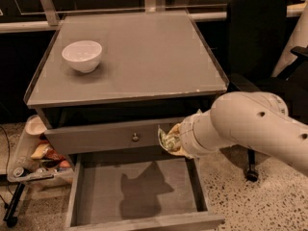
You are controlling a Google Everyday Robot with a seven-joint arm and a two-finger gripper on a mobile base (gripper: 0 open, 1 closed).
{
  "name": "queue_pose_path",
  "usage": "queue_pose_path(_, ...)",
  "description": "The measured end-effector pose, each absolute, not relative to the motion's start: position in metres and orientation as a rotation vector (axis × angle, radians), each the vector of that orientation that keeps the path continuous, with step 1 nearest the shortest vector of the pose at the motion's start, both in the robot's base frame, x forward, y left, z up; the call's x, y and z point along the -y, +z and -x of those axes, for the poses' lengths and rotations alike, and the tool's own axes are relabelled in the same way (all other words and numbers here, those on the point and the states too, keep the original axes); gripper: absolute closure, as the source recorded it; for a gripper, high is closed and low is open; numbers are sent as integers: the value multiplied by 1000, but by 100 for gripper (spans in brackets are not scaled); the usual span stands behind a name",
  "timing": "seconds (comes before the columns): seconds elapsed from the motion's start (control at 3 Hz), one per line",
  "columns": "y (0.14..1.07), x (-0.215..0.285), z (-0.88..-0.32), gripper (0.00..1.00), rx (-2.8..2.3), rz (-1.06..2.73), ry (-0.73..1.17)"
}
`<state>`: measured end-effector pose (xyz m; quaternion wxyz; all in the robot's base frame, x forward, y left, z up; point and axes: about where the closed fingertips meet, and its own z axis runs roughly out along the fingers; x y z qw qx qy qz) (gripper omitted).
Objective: Pick green jalapeno chip bag from middle drawer and place on counter
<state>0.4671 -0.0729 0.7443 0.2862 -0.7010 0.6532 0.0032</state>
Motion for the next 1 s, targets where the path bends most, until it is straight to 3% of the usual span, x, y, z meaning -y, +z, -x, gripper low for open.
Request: queue_pose_path(1.0,892,105,-556,100,-1583,1865,-254)
